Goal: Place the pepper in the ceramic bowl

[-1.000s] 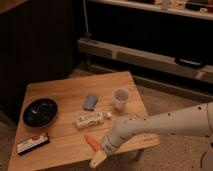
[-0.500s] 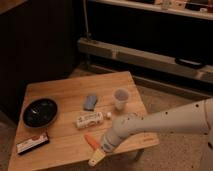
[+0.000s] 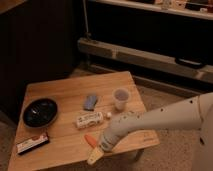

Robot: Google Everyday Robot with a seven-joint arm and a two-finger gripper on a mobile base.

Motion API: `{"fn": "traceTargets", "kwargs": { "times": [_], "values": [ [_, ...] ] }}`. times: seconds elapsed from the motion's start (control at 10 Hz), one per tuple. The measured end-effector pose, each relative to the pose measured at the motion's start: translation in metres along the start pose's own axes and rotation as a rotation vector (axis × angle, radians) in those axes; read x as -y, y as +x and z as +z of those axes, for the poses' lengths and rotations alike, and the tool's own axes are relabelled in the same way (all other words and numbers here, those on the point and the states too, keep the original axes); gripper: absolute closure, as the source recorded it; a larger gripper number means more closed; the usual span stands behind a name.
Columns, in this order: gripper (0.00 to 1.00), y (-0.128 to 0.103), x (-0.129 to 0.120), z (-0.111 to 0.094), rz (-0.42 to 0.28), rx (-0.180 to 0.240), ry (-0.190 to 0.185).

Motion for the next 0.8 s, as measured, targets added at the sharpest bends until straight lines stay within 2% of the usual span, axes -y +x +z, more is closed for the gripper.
{"fn": "traceTargets", "kwargs": {
  "times": [0.1, 0.2, 0.8],
  "values": [
    [0.47, 0.0009, 0.0007, 0.0016, 0.005, -0.006, -0.003],
    [0.5, 0.0016, 0.0013, 0.0024, 0.008, -0.009, -0.003],
    [0.5, 0.0066, 0.0025, 0.0098, 0.024, -0.048, -0.006]
  ]
}}
